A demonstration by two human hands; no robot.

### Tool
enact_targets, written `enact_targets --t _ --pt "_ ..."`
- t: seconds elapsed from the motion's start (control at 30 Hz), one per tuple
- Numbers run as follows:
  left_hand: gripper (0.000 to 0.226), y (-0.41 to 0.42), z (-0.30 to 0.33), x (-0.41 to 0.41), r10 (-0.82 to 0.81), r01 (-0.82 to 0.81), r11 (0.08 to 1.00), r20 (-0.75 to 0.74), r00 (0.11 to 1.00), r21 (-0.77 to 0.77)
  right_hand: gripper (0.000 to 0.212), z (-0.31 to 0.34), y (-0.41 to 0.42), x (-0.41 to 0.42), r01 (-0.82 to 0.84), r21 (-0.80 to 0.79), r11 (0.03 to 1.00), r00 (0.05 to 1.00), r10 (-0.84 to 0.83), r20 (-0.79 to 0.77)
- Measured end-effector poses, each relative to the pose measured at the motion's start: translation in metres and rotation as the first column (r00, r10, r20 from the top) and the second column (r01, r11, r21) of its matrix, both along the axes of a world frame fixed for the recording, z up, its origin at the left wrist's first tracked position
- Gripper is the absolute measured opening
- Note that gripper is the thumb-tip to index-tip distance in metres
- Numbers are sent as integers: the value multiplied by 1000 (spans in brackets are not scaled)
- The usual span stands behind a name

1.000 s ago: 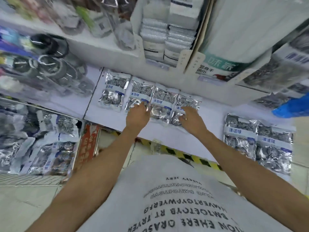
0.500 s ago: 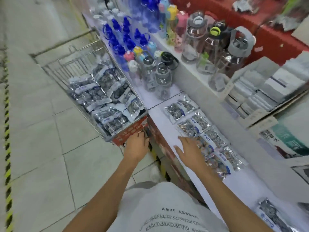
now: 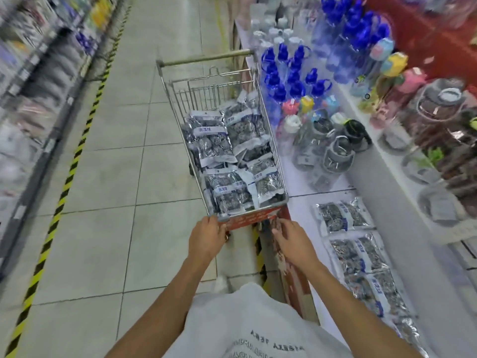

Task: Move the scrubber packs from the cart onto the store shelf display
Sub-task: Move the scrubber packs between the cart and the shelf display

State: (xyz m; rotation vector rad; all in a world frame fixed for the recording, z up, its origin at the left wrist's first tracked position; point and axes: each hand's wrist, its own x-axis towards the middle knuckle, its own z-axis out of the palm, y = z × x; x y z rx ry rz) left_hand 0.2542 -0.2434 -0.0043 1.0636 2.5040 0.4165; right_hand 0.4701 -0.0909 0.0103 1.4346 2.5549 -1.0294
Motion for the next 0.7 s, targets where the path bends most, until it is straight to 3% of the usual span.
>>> enact_targets --t 0.13,0.27,0.5,0.7 --pt "47 28 -8 -35 -17 20 998 41 999 -55 19 -1 38 -46 59 -64 996 997 -62 -50" --pt "44 61 -19 -57 21 -8 994 123 992 -107 41 -8 75 -81 177 -154 972 982 -184 -32" --pt "43 125 -64 -90 225 -185 971 322 920 -150 56 -45 159 -130 251 -284 926 968 -247 50" --pt "36 171 -91 -108 474 -412 880 439 763 -235 42 -82 230 -174 251 -361 898 968 -234 91"
